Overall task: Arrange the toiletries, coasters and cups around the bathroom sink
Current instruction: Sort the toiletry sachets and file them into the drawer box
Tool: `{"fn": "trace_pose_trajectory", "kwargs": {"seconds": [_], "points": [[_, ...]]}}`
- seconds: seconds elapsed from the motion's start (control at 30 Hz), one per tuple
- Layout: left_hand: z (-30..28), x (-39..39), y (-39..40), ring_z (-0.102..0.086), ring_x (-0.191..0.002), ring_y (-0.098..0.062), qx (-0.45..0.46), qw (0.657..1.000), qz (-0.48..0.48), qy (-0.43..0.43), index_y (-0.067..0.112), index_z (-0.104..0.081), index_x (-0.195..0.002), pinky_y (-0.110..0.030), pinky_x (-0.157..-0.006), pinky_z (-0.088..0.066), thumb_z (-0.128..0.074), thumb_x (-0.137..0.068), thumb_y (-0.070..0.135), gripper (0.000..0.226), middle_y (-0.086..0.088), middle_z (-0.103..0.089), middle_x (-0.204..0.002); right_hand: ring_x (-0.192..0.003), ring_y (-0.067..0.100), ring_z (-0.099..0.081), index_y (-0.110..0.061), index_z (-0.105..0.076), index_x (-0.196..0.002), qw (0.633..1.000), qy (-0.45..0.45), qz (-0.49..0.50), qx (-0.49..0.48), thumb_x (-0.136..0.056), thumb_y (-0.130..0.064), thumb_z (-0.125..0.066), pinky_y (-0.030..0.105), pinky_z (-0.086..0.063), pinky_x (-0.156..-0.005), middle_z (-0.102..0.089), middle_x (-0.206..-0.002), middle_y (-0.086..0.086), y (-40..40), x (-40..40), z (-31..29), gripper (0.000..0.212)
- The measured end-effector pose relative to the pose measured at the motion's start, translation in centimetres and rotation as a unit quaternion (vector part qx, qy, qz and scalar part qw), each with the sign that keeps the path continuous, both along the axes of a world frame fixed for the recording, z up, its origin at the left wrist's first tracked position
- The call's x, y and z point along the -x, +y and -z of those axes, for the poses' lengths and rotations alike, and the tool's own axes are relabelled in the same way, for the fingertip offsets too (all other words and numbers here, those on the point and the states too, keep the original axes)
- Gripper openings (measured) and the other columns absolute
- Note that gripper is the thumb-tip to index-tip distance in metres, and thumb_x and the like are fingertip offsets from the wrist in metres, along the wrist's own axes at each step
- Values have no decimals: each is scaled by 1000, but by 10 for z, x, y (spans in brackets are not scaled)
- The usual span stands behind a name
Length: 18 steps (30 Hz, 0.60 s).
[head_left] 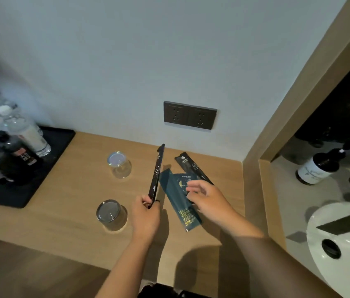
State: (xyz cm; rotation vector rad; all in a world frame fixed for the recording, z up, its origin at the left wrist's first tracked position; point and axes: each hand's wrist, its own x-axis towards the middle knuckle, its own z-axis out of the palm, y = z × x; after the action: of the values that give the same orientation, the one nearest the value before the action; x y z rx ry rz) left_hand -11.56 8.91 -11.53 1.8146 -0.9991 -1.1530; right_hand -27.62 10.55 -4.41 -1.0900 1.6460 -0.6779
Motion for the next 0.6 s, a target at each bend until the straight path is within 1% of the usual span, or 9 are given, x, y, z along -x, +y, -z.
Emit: {"fn": "trace_pose_trajectory", "kwargs": {"seconds": [0.07, 0.17, 0.27, 0.33, 0.4, 0.47, 0.5, 0.57, 0.6], "points": [[-21, 8, 4, -52, -73, -14, 73, 996, 36, -36, 17, -50, -77, -13, -61, -36, -64, -79, 2, 21, -7, -55, -88, -110, 10, -58, -24, -55, -126, 1000, -9, 11, 19, -93, -24, -56, 38, -48, -98, -61, -120, -10, -9, -3, -11, 33], [-50, 17, 6, -48, -86, 5, 170, 977, 99, -79, 15, -53, -80, -2, -71, -34, -66, -75, -6, 25, 1, -49, -95, -102, 12, -63, -19, -56, -123, 994, -71, 65, 47, -92, -21, -58, 35, -53, -93, -64, -112, -5, -28, -5, -28, 31], [-61, 23, -3, -46, -94, 1, 235, 950, 146, -145, 21, -53, -79, -2, -80, -32, -69, -70, -3, 30, 6, -48, -102, -96, 17, -68, -11, -60, -111, 980, -142, 124, 68, -92, -15, -59, 34, -57, -85, -70, -104, 5, -46, -5, -43, 20], [-67, 26, -9, -46, -101, -6, 248, 940, 174, -155, 22, -53, -81, -3, -84, -32, -71, -68, 1, 31, 6, -46, -107, -90, 17, -71, -8, -59, -108, 976, -142, 140, 84, -92, -10, -58, 30, -59, -78, -71, -101, 8, -55, -3, -49, 16], [-74, 27, -14, -48, -101, -3, 258, 938, 183, -144, 24, -53, -86, -7, -85, -36, -75, -69, 6, 34, 8, -46, -107, -87, 17, -71, -7, -58, -107, 975, -137, 151, 86, -92, -5, -56, 28, -59, -75, -71, -99, 8, -63, 0, -52, 15], [-84, 27, -17, -54, -92, 5, 238, 950, 180, -92, 25, -50, -100, -10, -76, -45, -79, -70, 10, 45, 13, -50, -104, -87, 20, -72, -6, -59, -108, 971, -155, 166, 78, -91, -2, -56, 29, -60, -73, -70, -100, 11, -70, 4, -52, 18], [-89, 27, -20, -59, -86, 5, 201, 962, 179, -33, 25, -47, -110, -12, -71, -49, -79, -72, 10, 52, 14, -53, -103, -87, 22, -72, -5, -59, -109, 968, -166, 175, 72, -90, 0, -57, 32, -60, -74, -70, -101, 12, -74, 6, -50, 20], [-94, 25, -28, -69, -77, -5, 109, 970, 177, 122, 23, -39, -124, -20, -64, -55, -76, -77, 5, 62, 8, -62, -105, -88, 25, -72, -6, -60, -112, 964, -177, 189, 64, -89, 0, -59, 38, -60, -78, -70, -102, 13, -80, 11, -46, 23], [-94, 24, -33, -72, -78, -13, 68, 966, 181, 172, 22, -38, -128, -27, -66, -58, -73, -79, 4, 63, 2, -67, -105, -89, 26, -71, -6, -60, -112, 964, -177, 189, 60, -89, 0, -59, 41, -59, -81, -70, -102, 13, -82, 12, -42, 24]]}}
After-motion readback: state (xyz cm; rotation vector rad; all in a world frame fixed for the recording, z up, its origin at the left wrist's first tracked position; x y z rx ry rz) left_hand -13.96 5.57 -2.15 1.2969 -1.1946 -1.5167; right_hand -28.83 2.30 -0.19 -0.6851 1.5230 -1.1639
